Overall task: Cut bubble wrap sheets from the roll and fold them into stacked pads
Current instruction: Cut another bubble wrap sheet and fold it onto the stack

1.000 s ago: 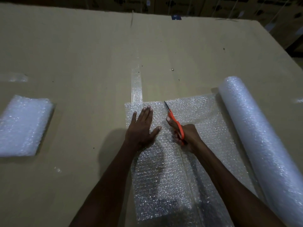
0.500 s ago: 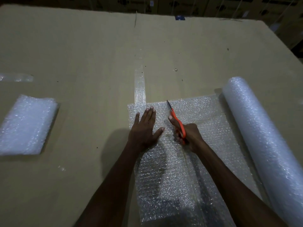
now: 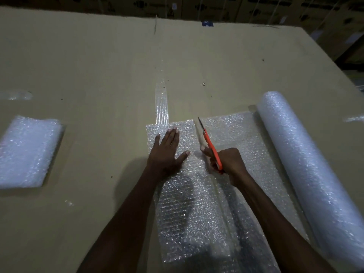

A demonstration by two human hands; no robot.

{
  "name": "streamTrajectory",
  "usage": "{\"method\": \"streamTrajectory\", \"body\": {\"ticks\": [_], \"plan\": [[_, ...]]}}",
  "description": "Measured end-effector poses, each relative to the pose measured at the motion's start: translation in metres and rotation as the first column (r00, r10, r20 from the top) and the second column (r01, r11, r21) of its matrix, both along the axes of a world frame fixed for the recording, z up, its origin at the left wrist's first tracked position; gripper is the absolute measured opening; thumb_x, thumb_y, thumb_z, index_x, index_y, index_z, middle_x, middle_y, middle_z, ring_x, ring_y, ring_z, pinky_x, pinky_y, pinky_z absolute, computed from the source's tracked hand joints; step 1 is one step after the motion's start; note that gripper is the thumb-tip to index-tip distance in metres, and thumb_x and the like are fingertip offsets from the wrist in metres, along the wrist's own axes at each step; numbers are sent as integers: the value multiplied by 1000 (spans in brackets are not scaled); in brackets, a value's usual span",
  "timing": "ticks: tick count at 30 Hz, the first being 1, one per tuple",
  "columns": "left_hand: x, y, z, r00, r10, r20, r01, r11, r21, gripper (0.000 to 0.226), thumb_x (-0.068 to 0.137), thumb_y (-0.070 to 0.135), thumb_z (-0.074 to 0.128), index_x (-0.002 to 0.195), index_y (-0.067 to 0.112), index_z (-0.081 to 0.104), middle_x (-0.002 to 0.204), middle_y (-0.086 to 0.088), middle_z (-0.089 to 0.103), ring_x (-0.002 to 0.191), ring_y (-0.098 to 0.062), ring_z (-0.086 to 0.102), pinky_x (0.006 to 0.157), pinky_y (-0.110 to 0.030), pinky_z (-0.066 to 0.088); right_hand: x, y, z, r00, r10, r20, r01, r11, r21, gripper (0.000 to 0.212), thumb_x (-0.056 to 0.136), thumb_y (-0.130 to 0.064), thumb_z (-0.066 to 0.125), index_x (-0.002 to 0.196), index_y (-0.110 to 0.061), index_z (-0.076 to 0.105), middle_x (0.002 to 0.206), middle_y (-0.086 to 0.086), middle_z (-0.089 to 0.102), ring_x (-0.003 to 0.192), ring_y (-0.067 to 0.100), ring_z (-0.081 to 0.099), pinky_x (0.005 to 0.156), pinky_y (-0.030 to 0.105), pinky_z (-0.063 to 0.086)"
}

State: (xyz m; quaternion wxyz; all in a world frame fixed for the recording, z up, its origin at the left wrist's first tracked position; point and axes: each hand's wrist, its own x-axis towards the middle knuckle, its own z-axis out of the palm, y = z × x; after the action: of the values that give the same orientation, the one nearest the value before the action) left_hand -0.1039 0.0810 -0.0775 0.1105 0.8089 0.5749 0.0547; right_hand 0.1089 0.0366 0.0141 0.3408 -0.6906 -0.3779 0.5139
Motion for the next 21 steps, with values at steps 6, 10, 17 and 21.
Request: {"method": "streamTrajectory", "body": {"ticks": [6, 10, 17, 21], "plan": [[-27, 12, 21, 998, 55, 26, -54, 998, -39, 86, 98, 68, 14, 159, 8, 9, 167, -10, 4, 154, -22, 2, 122, -52, 0, 23, -38, 7, 978, 168, 121, -167, 986, -14, 35, 89, -21, 77, 68, 7, 73, 59, 12, 62, 56, 19, 50, 61, 34, 38], [-25, -15, 29, 993, 56, 106, -55, 998, -10, 79, 101, 62, 16, 159, 9, 11, 167, -8, 8, 154, -22, 5, 123, -51, 3, 32, -58, -6, 874, 139, 465, -172, 985, 29, 49, 90, -34, 75, 69, 9, 69, 53, 13, 56, 51, 17, 45, 55, 30, 31], [3, -122, 11, 988, -21, 152, 20, 1000, 7, 77, 100, 60, 21, 158, 9, 19, 166, -7, 12, 154, -21, 7, 124, -51, 2, 21, -80, -18, 558, 106, 823, -219, 975, 23, 46, 98, -42, 62, 91, 2, 74, 91, 22, 73, 82, 36, 69, 65, 30, 35], [5, -162, -2, 996, -3, 94, -9, 992, 128, 71, 103, 56, 31, 146, 1, 47, 155, -16, 41, 145, -29, 38, 114, -58, 32, 1, -89, -30, 531, 59, 845, -213, 975, 66, 36, 102, -31, 57, 110, 3, 67, 108, 22, 71, 95, 39, 68, 77, 38, 49]]}}
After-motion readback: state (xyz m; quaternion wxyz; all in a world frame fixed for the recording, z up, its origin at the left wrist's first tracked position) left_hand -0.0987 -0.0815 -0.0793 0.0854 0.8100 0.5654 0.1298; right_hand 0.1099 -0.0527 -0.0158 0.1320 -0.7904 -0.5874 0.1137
